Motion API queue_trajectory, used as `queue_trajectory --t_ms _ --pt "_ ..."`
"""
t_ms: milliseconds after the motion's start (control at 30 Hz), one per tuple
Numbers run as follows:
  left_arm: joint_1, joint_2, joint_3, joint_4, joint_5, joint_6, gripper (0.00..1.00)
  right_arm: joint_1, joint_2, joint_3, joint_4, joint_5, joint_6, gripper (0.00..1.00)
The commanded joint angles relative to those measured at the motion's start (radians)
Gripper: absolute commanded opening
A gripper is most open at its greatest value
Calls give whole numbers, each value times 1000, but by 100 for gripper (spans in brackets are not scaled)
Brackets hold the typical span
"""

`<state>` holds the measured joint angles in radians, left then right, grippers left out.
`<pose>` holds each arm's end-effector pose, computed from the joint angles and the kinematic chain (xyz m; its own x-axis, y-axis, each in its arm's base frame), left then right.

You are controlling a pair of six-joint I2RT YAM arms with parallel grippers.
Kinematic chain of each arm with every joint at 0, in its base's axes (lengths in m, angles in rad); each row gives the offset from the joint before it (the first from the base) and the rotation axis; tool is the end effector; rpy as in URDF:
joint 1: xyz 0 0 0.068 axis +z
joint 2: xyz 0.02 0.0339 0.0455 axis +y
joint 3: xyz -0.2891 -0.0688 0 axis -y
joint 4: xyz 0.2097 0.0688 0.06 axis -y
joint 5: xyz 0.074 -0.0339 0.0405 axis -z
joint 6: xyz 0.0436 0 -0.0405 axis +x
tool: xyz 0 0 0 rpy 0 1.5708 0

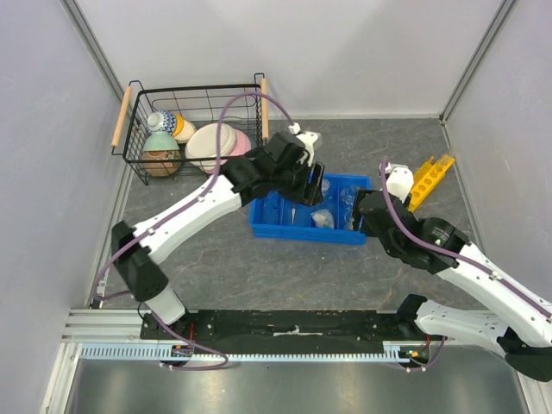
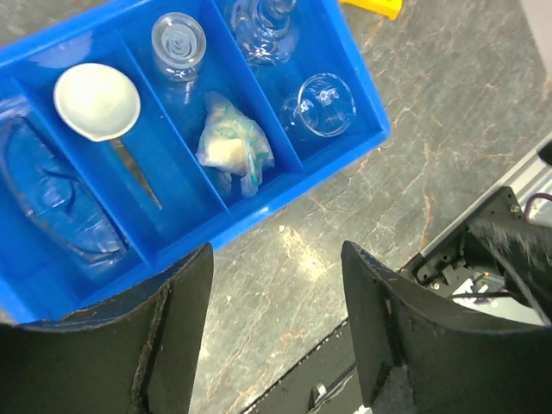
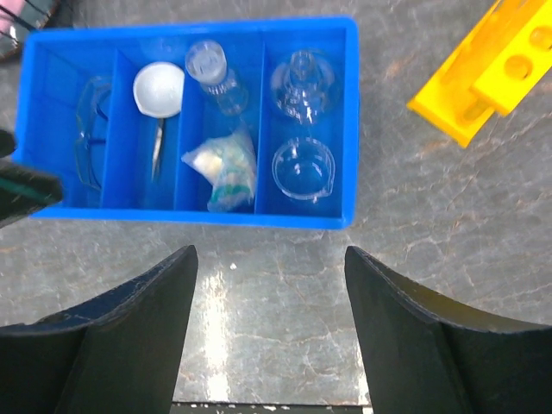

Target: Organize the chemistry lab equipment

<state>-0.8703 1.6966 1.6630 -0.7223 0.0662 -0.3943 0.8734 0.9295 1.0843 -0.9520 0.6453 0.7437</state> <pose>0.2256 -0.2720 0.3726 -0.7132 0.2512 -0.6544 0.5631 0.7613 -0.3214 0.0978 0.0759 0.3589 -0.5700 0.1619 -0.8055 0.0590 0.9859 0.1564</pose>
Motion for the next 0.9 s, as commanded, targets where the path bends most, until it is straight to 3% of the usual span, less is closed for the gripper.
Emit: queue_trajectory --t_ms 0,33,67,167,500,567,700,867 --pt "1 -168 -37 -42 -104 43 71 3 15 107 16 88 -64 77" --pt "-1 -189 -49 -46 -114 43 73 3 26 130 15 100 -78 79" --pt "-1 -213 -60 -52 -121 44 83 3 28 143 13 106 -86 81" --pt "-1 -302 -103 -48 -152 55 87 3 31 181 9 143 -110 98" --pt "-1 -603 -333 70 -261 101 91 3 49 258 62 188 -195 98" --pt "-1 -684 -397 104 -287 101 96 3 54 256 70 182 -193 98" --pt "-1 -791 -462 81 -429 63 100 4 45 235 114 143 -199 98" --pt "-1 -890 -526 64 -477 69 100 4 46 220 139 120 -241 98"
